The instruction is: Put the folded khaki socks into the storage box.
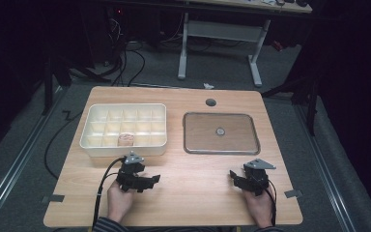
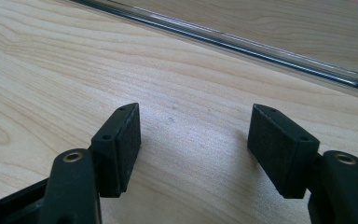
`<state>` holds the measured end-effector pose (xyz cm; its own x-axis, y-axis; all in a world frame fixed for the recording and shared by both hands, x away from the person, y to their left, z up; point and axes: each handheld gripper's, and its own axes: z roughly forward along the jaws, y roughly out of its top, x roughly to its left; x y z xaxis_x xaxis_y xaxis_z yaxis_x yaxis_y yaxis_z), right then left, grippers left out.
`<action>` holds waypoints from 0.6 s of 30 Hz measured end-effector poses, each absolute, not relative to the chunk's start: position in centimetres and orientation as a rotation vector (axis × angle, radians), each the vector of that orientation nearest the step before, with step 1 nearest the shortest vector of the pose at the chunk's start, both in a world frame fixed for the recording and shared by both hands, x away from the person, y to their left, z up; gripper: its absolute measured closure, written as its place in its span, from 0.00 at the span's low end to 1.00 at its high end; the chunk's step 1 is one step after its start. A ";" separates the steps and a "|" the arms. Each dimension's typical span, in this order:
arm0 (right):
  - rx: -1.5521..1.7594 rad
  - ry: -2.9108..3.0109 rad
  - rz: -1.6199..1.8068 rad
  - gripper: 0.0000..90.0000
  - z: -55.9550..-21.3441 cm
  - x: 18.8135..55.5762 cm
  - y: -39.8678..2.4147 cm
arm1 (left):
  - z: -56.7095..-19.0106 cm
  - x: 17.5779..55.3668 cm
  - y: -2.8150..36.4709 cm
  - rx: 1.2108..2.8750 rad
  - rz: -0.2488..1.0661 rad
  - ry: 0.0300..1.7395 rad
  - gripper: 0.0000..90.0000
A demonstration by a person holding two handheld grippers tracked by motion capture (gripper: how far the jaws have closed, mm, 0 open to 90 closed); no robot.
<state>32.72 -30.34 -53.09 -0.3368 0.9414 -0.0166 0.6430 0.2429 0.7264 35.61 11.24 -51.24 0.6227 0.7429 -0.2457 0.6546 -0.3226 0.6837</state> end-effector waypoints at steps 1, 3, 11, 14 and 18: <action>1.445 2.066 0.875 0.38 -53.1 32.7 -30.3 | -51.4 35.7 11.3 2.063 0.142 1.093 0.26; 1.445 2.066 0.875 0.38 -53.1 32.7 -30.3 | -51.5 35.7 11.2 2.069 0.146 1.086 0.26; 1.445 2.066 0.876 0.38 -53.1 32.7 -30.3 | -52.0 35.8 11.0 2.080 0.187 1.093 0.25; 1.445 2.066 0.875 0.38 -53.1 32.7 -30.3 | -52.1 35.9 10.9 2.086 0.203 1.097 0.25; 1.445 2.067 0.876 0.38 -53.1 32.7 -30.3 | -52.2 35.9 10.7 2.094 0.221 1.093 0.25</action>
